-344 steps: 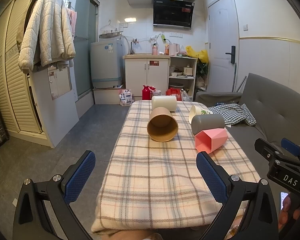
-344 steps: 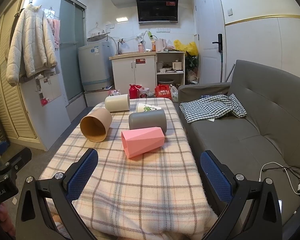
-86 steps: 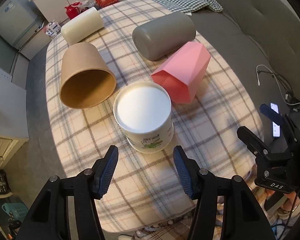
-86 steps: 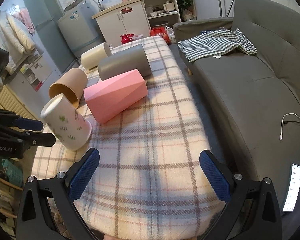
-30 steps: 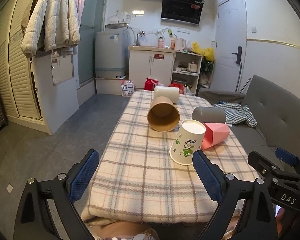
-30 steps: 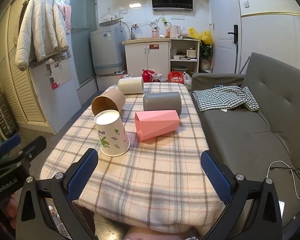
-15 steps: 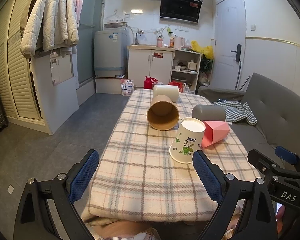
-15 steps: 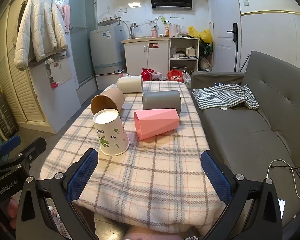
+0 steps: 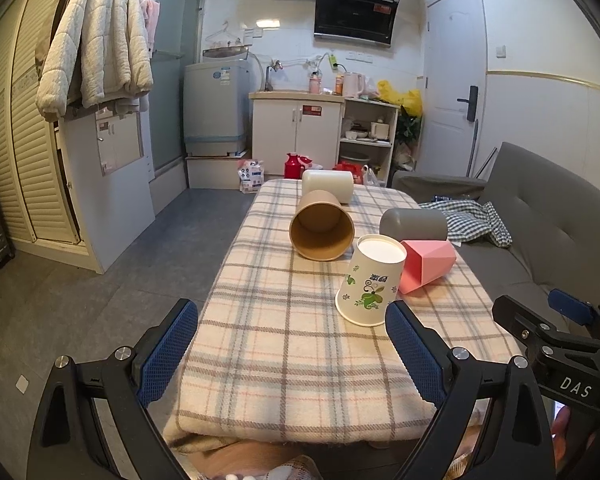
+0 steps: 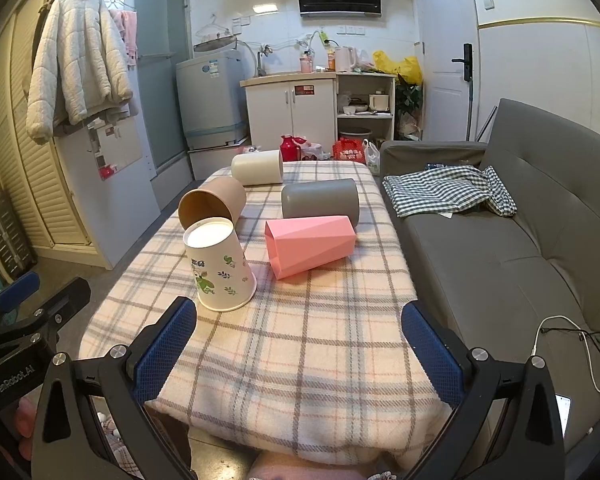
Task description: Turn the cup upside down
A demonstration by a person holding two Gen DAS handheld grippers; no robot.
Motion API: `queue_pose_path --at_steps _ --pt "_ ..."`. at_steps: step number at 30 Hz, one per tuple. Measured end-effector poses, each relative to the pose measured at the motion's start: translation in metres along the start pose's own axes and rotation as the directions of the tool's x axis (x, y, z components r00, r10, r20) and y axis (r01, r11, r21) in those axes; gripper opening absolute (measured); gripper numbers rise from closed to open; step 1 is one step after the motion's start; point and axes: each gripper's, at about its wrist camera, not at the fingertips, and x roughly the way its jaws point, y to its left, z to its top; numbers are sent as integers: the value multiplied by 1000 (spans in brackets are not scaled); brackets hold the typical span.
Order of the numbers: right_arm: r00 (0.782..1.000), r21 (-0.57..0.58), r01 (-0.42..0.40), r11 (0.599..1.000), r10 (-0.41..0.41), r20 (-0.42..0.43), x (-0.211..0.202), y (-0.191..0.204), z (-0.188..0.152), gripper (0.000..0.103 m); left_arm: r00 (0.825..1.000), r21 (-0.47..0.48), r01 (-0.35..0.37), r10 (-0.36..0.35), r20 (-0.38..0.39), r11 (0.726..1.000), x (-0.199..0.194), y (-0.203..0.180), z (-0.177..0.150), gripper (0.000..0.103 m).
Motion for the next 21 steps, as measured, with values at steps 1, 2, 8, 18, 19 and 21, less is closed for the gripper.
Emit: queue_pose_path --at_steps 1,2,8,18,19,21 --pt "1000 0 1 1000 -1 -1 0 0 0 103 1000 3 0 0 1 1000 0 -1 0 97" --pt "1000 1 1 1000 -1 -1 0 0 0 103 1000 5 0 0 1 1000 0 -1 0 97" --pt "1000 1 2 1000 -2 -4 1 0 0 103 1000 9 -13 13 3 1000 0 -2 0 97" --pt "1000 2 3 1000 -3 -6 1 0 0 103 1000 11 -11 11 4 1000 1 -1 0 97" --pt "1000 2 3 1000 -3 -6 1 -1 0 103 1000 11 -12 12 4 1000 1 -1 0 97" --pt "1000 1 3 1000 -3 -6 1 0 0 103 1000 11 -11 11 4 1000 1 -1 0 97"
